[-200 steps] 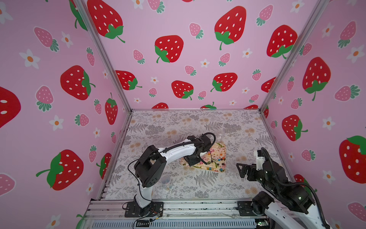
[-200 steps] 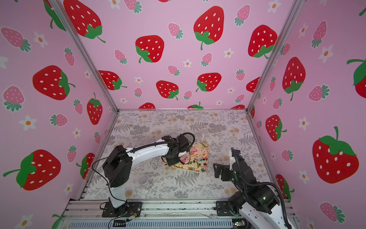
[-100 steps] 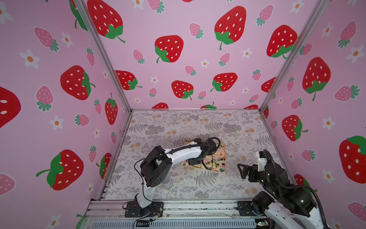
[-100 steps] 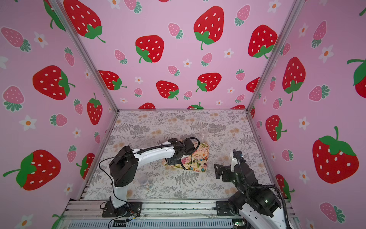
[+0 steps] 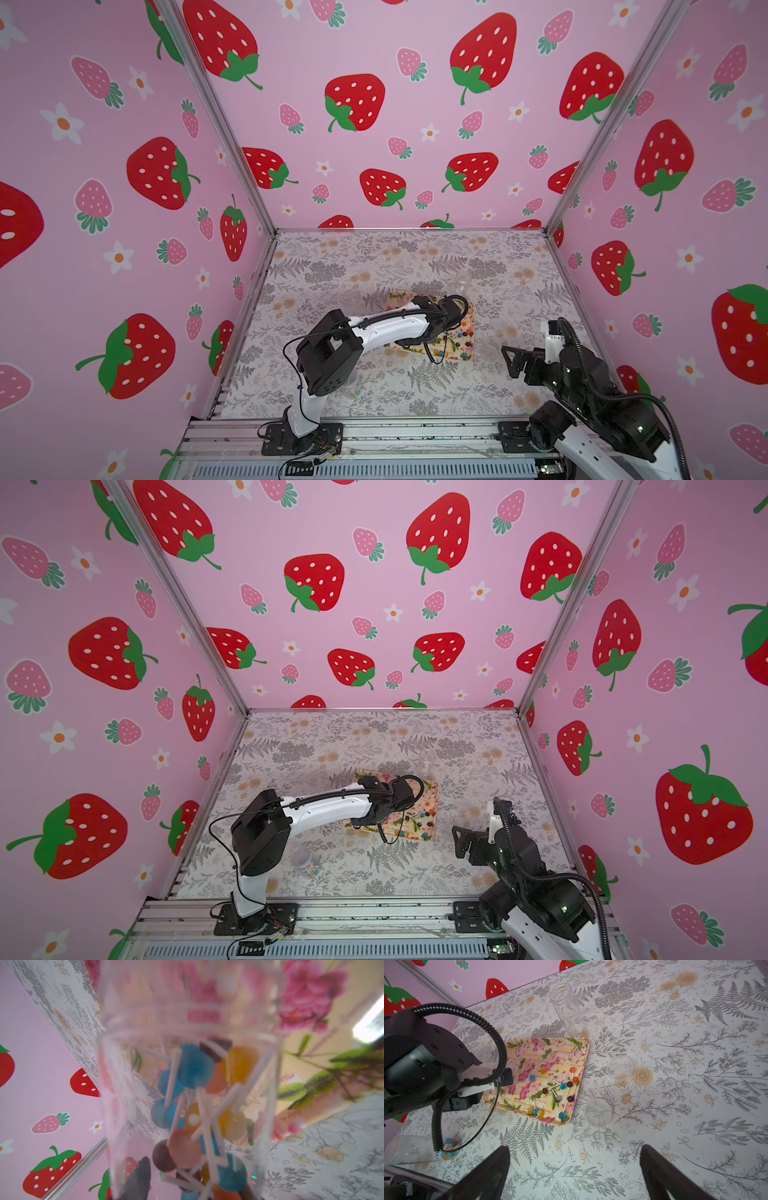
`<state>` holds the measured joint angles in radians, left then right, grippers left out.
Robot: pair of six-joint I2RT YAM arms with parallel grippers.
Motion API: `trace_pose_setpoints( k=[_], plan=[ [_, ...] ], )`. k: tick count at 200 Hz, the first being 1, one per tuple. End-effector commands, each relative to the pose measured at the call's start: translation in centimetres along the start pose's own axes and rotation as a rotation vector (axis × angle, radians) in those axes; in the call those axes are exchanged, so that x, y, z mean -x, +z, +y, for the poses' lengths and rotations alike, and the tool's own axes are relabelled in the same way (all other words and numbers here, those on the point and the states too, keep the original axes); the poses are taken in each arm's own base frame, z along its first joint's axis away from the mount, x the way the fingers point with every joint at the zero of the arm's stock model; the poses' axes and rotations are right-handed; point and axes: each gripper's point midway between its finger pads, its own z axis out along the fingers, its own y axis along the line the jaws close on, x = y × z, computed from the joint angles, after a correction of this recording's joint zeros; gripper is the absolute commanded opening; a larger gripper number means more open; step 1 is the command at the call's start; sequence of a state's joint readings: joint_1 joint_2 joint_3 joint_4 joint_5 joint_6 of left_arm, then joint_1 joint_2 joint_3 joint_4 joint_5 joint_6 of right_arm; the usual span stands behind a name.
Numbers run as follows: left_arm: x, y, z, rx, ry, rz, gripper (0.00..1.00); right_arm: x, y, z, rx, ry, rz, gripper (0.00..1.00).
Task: Pour the candies out of the jar
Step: 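Pour the candies out of the jar onto the tray.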
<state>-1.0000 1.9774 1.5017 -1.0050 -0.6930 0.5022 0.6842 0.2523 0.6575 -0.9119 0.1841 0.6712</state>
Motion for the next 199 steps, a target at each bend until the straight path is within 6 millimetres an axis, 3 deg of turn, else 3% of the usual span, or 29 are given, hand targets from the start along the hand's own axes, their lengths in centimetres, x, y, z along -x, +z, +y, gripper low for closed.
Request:
trace_pose_setpoints(
  k=[1,108,199],
  plan=[
    [-0.8,-0.3,0.5,0.045,0.052,0.042,0.50,0.4,-0.8,-0.3,-0.004,0.035,-0.025,0.99],
    [-2.0,0.0,-0.1,0.131,0.134,0.120,0.50,0.4,-1.1,-0.3,0.002,0.043,-0.032,0.99],
    [-1.6,0.6,-0.4,0.138,0.159,0.142,0.52,0.3,-1.1,-0.3,0.001,0.042,-0.030,0.99]
  ],
)
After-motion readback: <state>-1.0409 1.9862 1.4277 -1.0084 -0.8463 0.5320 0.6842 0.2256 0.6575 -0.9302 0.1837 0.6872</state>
